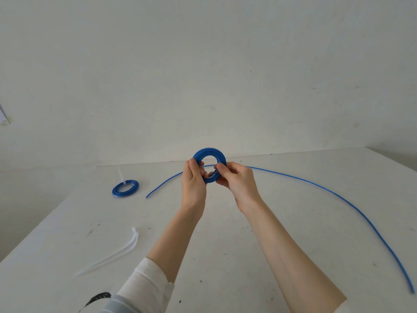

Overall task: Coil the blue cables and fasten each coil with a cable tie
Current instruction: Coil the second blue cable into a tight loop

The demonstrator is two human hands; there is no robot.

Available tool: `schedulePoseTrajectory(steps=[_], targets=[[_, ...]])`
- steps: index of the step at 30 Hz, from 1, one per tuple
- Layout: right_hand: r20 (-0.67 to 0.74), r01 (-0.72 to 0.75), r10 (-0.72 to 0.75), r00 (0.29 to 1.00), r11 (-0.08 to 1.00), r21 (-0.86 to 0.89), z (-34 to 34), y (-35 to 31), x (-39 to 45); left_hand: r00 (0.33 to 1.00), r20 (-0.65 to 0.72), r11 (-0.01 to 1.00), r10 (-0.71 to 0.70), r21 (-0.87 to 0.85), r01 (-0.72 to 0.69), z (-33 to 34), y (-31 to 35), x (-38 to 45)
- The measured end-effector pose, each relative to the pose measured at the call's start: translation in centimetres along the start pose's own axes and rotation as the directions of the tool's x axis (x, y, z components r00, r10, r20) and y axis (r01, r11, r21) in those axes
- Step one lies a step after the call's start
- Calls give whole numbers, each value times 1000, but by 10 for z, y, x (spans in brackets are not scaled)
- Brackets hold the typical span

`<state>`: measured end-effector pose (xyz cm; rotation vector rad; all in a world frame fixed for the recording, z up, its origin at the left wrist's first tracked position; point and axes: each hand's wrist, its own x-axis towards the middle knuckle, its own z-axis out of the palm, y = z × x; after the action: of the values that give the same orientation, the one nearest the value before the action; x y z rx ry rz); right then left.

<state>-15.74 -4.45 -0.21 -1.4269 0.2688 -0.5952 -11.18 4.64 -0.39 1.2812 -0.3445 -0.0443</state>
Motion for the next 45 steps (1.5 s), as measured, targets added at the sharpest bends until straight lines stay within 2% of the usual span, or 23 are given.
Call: schedulePoseTrajectory(steps=[5, 9, 13, 16, 19, 22, 25, 29, 32, 34, 38, 41, 43, 45], targets=[[-20, -102, 102, 995, 994, -23, 2, -1, 2, 997, 75, 999, -1, -39, 4, -8, -5, -1], [-9, -140, 140, 990, 989, -45, 6, 2, 1, 999, 30, 999, -22, -43, 23, -10, -8, 0], [3, -77, 79, 997, 976, -203, 2, 3, 4, 997, 33, 998, -64, -4, 65, -13, -13, -1], [41, -33, 41, 998, 981, -194, -1, -4, 9, 996, 68, 996, -56, 69, 51, -13, -15, -1], [41, 73, -62, 997, 931, -357, -1, -5, 13, 993, 105, 988, -54, 149, 38, -12, -17, -5], [-9, 46, -55, 998, 901, -432, 6, 2, 16, 991, 115, 985, -64, 168, 45, -8, -20, -10], [-68, -32, 5, 998, 919, -392, 10, 6, 18, 990, 130, 987, -55, 155, 34, -4, -19, -12], [-64, -123, 107, 992, 932, -342, 10, 4, 20, 986, 165, 988, -33, 155, 8, -9, -18, -10], [-71, -231, 221, 973, 950, -209, 12, 2, 22, 980, 196, 986, -28, 169, -6, -12, -16, -9], [-79, -256, 246, 966, 953, -160, 12, 3, 22, 978, 207, 985, -32, 173, -4, -11, -15, -10], [-67, -153, 144, 987, 975, -158, 14, 8, 19, 982, 185, 987, -38, 159, 8, -13, -15, -8], [47, -60, 69, 997, 982, -178, 9, 9, 16, 984, 171, 985, -52, 172, 22, -18, -14, -1], [133, 1, 39, 990, 957, -288, 4, 10, 17, 985, 163, 981, -65, 193, 32, -22, -12, 3], [170, 92, -16, 985, 888, -451, 4, 12, 17, 985, 157, 976, -68, 216, 33, -24, -12, 4]])
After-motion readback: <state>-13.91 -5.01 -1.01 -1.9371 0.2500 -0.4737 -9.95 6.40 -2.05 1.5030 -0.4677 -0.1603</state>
